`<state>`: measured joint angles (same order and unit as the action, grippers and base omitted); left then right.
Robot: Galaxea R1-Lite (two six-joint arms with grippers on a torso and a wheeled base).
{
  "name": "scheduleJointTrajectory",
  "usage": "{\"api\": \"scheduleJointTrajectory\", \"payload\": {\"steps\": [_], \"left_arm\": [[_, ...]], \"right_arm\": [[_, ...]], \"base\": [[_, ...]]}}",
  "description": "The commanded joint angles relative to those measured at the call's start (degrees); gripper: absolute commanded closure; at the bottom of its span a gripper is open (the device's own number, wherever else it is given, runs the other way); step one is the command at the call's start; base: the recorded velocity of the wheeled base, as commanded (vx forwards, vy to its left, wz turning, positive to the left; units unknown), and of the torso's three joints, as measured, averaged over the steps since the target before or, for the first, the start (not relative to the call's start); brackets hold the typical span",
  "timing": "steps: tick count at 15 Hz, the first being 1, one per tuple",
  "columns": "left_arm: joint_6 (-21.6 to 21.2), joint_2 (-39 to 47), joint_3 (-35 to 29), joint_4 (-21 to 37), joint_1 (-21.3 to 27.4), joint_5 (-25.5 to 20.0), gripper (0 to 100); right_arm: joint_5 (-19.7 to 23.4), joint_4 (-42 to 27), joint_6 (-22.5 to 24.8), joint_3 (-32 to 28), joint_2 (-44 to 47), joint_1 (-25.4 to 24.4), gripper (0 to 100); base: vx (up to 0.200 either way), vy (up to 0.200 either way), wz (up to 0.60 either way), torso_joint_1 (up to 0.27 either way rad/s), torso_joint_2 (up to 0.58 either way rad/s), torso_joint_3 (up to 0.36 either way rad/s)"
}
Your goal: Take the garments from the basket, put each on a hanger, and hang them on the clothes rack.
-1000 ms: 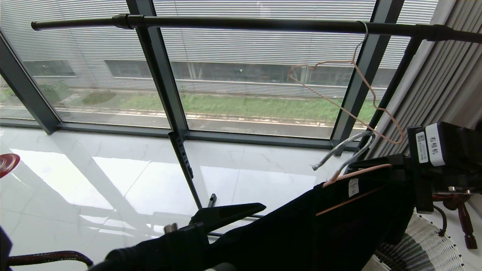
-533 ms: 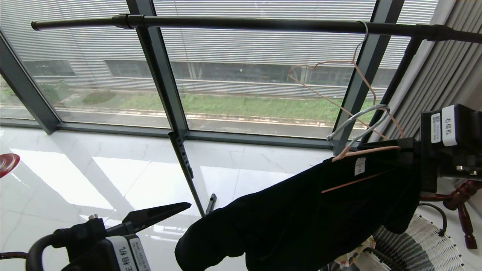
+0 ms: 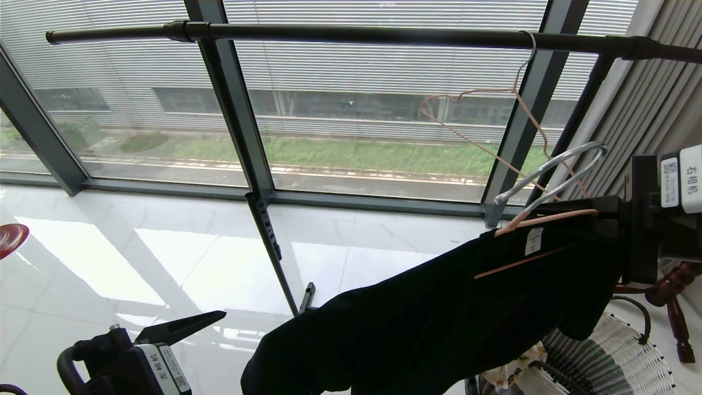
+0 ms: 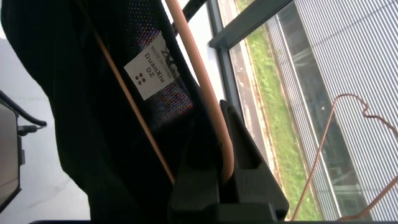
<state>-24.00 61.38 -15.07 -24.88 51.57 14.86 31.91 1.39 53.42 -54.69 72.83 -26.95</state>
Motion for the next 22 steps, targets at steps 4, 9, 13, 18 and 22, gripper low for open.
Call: {"api": "scheduleJointTrajectory", "payload": {"steps": [4, 9, 13, 18, 22], "left_arm": [[-0.1, 1.6, 0.0, -0.1, -0.5, 0.0, 100], [-0.5, -1.8, 3.2, 0.0, -5.7, 0.3, 100], [-1.0, -7.8, 6.3, 0.2, -13.7, 0.2, 100], [-1.4, -7.6, 4.1, 0.1, -13.2, 0.3, 0], [-1.0, -7.9, 2.2, 0.1, -13.4, 0.3, 0]], "right_arm": [[-0.1, -0.2, -0.1, 0.3, -1.6, -2.0, 100], [-0.5, 0.1, -3.3, 0.7, -2.9, 0.4, 100], [-0.5, 0.2, -6.8, 1.2, -4.9, 5.2, 100], [-0.8, 2.3, -9.4, 1.2, -4.7, 5.1, 100], [-2.3, 1.9, -12.1, 2.0, -4.9, 5.1, 100]], "base": [[0.000, 0.000, 0.00, 0.000, 0.00, 0.000], [0.000, 0.000, 0.00, 0.000, 0.00, 0.000], [0.000, 0.000, 0.00, 0.000, 0.00, 0.000], [0.000, 0.000, 0.00, 0.000, 0.00, 0.000], [0.000, 0.000, 0.00, 0.000, 0.00, 0.000]]}}
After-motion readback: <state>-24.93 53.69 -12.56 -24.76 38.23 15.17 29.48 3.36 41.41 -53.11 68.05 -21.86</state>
